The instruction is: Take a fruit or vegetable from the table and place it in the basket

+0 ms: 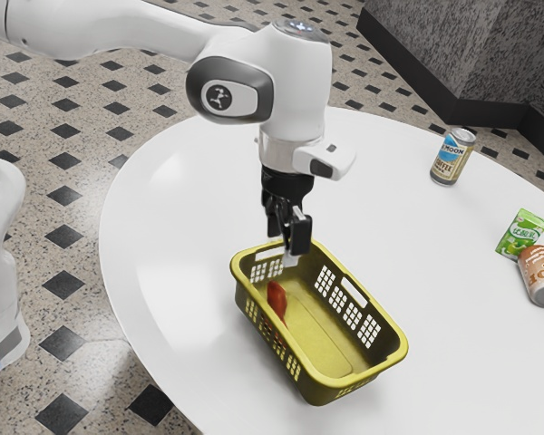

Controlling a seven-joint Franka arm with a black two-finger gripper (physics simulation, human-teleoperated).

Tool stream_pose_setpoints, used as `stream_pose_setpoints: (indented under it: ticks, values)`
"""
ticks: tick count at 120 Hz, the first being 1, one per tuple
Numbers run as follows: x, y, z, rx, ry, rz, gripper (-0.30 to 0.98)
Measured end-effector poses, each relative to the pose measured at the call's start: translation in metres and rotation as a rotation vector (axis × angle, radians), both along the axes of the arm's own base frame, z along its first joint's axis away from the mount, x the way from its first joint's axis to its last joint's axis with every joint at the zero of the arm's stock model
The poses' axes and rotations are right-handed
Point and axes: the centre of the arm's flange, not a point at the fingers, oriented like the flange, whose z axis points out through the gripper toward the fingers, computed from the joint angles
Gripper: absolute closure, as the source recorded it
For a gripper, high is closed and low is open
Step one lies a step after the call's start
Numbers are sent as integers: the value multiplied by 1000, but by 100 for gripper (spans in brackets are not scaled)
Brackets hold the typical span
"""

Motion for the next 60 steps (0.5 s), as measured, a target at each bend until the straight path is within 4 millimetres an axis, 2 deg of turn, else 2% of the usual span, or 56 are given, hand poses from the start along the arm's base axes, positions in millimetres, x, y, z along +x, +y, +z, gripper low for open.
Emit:
stream_pose_setpoints:
  ticks: [12,28,38,49,56,60]
  values:
    - [1,1,0,-1,1,3,8]
    - [2,4,0,-2,2,7,3]
    - [8,4,-15,21,51,5,2]
    - [42,-1,-41,87,49,-119,1]
    - [57,-2,-47,104,4,-277,1]
    - [65,5,-47,109,-17,-337,1]
